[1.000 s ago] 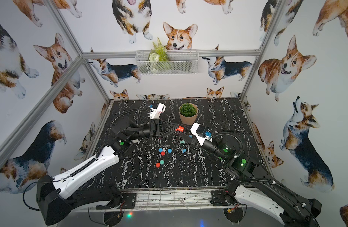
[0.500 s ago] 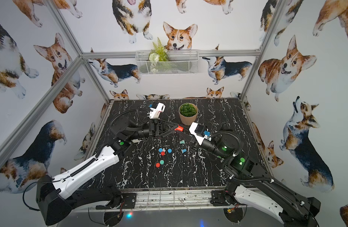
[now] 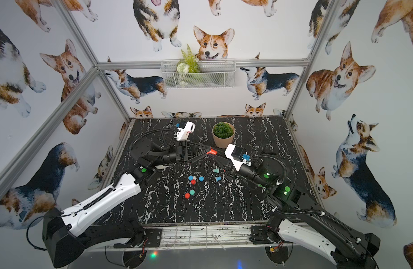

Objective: Close the stamp cap
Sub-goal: Pick up the stamp from the center of the board, then close the cover of the stamp.

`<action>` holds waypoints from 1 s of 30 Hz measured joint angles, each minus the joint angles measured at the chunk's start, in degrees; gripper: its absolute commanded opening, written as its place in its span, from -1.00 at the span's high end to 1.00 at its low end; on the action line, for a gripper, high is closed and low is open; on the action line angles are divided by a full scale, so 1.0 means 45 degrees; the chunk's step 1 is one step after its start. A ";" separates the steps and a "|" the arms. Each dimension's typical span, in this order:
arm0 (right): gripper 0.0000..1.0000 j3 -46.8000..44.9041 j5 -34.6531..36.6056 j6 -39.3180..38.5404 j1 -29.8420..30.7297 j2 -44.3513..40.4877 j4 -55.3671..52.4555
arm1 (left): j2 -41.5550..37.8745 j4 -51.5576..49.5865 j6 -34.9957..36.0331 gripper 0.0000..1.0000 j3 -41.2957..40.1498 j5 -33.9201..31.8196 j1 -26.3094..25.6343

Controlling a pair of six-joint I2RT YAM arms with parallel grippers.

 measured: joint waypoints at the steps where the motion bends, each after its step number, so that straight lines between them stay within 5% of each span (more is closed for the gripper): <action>1: 0.84 0.0015 0.0010 0.0034 0.0000 0.0010 -0.0010 | -0.0019 -0.0019 0.0053 0.78 -0.0010 -0.0024 0.0000; 3: 0.88 0.0058 0.0019 0.0044 0.0000 0.0058 -0.0078 | -0.0078 -0.0165 0.0160 0.68 -0.0015 -0.0073 0.0000; 6: 0.91 0.0121 0.0102 0.0306 0.0000 0.0092 -0.0379 | -0.0238 -0.1010 0.0699 0.21 0.0121 -0.0146 0.0044; 10: 0.94 0.0199 0.0277 0.0680 0.0005 0.0146 -0.0763 | -0.0563 -0.4401 0.2603 -0.05 0.1151 -0.0204 0.0476; 21: 1.00 0.0729 0.1243 0.2885 0.0000 0.0894 -0.3366 | -0.0976 -1.1735 0.7825 -0.12 0.2769 -0.1821 0.3419; 30: 0.95 0.1914 0.2103 0.6101 0.0000 0.3167 -0.6640 | -0.0151 -1.5659 1.2060 -0.13 0.4114 -0.5289 0.4726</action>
